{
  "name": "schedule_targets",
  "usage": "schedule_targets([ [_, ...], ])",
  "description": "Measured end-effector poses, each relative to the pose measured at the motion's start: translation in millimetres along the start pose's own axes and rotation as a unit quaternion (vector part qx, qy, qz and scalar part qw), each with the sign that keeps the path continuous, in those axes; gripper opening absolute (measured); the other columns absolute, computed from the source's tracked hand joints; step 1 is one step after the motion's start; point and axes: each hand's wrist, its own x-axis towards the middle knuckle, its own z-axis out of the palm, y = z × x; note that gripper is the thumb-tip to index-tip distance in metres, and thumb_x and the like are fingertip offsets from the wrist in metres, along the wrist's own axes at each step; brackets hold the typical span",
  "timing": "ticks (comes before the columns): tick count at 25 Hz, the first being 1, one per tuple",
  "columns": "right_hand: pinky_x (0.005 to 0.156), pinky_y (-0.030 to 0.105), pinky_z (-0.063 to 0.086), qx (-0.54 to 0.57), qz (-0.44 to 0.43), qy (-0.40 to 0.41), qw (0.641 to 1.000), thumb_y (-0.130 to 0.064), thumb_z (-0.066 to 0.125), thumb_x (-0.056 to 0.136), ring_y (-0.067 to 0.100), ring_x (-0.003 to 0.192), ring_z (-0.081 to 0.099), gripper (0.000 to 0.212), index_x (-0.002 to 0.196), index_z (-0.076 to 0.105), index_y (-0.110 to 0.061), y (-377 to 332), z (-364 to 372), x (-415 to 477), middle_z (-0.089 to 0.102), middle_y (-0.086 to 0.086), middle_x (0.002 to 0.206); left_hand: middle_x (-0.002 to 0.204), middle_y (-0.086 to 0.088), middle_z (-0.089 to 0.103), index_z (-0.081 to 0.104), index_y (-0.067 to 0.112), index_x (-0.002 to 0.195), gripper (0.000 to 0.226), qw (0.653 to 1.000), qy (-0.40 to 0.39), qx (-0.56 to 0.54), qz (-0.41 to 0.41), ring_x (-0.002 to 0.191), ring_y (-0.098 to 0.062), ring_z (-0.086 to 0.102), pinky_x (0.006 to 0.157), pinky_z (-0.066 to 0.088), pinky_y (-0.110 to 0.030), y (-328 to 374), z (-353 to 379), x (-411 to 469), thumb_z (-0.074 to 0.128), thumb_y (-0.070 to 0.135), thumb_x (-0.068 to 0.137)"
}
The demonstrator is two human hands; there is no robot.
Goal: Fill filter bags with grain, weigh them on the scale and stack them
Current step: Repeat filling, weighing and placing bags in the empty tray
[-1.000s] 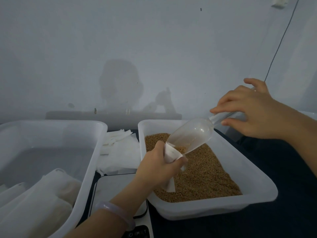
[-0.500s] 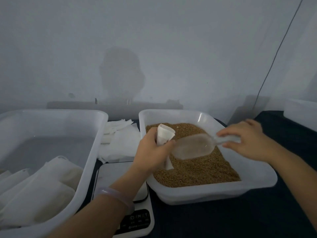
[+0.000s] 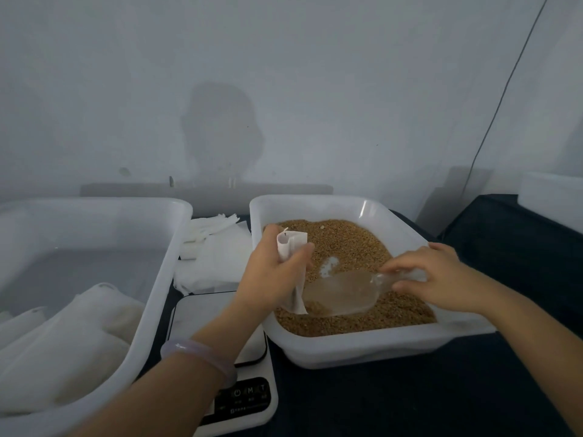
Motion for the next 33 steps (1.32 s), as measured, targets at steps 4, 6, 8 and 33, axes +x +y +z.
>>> schedule_targets([
  [4, 0.113, 0.046, 0.022, 0.016, 0.033, 0.027, 0.999, -0.028, 0.066, 0.086, -0.012, 0.096, 0.048, 0.030, 0.098, 0.052, -0.052, 9, -20, -9, 0.052, -0.038, 0.097, 0.088, -0.004, 0.065, 0.044, 0.022, 0.102, 0.050, 0.997, -0.058, 0.059, -0.003, 0.076, -0.021, 0.065, 0.067, 0.057, -0.036, -1, 0, 0, 0.081, 0.026, 0.069],
  [6, 0.109, 0.043, 0.031, 0.058, 0.050, 0.063, 0.995, -0.024, 0.067, 0.084, -0.005, 0.100, 0.053, 0.030, 0.097, 0.057, -0.049, 12, -36, -12, 0.056, -0.033, 0.098, 0.088, 0.000, 0.062, 0.044, 0.023, 0.104, 0.050, 0.994, -0.063, 0.093, 0.007, 0.074, -0.016, 0.063, 0.061, 0.054, -0.027, -3, 0, -1, 0.078, 0.030, 0.069],
  [8, 0.102, 0.036, 0.038, 0.100, 0.054, 0.097, 0.989, -0.022, 0.068, 0.084, 0.000, 0.104, 0.057, 0.032, 0.096, 0.060, -0.050, 11, -54, -13, 0.060, -0.031, 0.100, 0.081, 0.011, 0.056, 0.044, 0.027, 0.100, 0.046, 0.989, -0.066, 0.131, 0.016, 0.067, -0.006, 0.057, 0.056, 0.045, -0.020, -2, 0, -1, 0.074, 0.040, 0.067],
  [33, 0.106, 0.029, 0.006, -0.124, -0.053, 0.192, 0.972, -0.026, 0.069, 0.081, 0.010, 0.105, 0.046, 0.030, 0.108, 0.064, -0.038, -37, -91, -2, 0.056, -0.020, 0.102, 0.085, 0.010, 0.059, 0.041, 0.031, 0.103, 0.051, 0.969, -0.075, 0.234, -0.001, 0.074, -0.013, 0.062, 0.067, 0.053, -0.035, 0, 4, 2, 0.070, 0.042, 0.063],
])
